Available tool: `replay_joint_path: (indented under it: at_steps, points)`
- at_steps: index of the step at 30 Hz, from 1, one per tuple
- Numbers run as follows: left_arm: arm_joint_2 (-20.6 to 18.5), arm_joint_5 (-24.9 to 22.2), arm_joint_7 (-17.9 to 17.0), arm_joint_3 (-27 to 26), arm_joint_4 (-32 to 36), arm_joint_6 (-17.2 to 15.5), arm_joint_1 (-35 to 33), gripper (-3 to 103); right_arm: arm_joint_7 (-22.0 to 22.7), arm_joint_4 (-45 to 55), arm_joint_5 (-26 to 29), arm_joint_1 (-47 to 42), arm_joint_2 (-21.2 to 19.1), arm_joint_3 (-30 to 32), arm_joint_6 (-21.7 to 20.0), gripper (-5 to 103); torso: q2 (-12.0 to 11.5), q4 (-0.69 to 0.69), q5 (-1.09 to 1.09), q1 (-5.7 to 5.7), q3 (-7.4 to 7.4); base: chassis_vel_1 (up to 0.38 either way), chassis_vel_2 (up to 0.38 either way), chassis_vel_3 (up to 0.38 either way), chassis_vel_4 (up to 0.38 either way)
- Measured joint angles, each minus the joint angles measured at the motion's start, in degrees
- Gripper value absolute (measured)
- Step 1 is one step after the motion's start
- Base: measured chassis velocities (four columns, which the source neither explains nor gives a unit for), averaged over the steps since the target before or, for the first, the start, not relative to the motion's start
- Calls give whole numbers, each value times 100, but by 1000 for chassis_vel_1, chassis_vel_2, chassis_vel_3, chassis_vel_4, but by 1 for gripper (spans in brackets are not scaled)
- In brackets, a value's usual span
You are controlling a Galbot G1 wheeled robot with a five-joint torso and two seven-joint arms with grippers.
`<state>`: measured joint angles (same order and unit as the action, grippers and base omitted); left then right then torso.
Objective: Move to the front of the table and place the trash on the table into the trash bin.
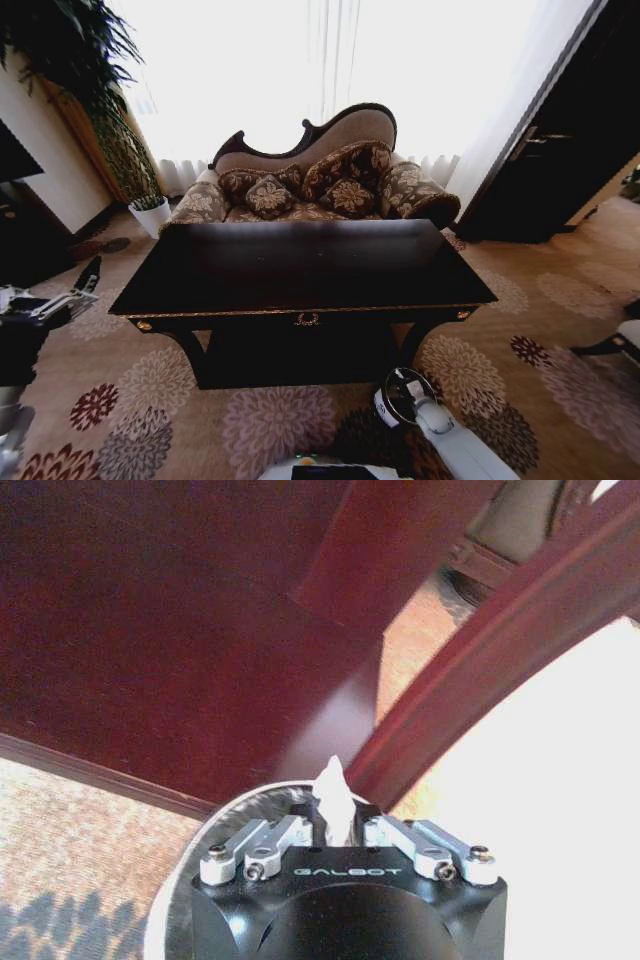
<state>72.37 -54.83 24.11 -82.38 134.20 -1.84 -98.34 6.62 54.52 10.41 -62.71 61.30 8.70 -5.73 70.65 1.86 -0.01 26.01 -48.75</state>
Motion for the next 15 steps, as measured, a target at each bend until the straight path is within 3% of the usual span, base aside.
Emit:
replay_joint_path:
  at_steps: [4, 6, 13, 15]
  points:
    - [27, 33, 4, 25, 5, 12, -7, 100, 44, -111, 6, 46, 0, 10, -94, 36, 0, -1, -1, 0, 0, 0, 0, 0, 0]
    - [29, 35, 5, 26, 6, 14, -11, 100, 45, -122, -1, 44, -2, 11, -114, 36, 0, 0, 0, 0, 0, 0, 0, 0, 0]
    - [30, 37, 12, 17, 8, 37, -37, 100, 14, -146, -87, -58, 45, 45, -142, 69, 0, -1, 0, 0, 0, 0, 0, 0, 0]
    - [31, 37, 13, 18, 11, 38, -38, 100, -8, -116, -79, -82, 45, 50, -137, 69, 0, 0, 0, 0, 0, 0, 0, 0, 0]
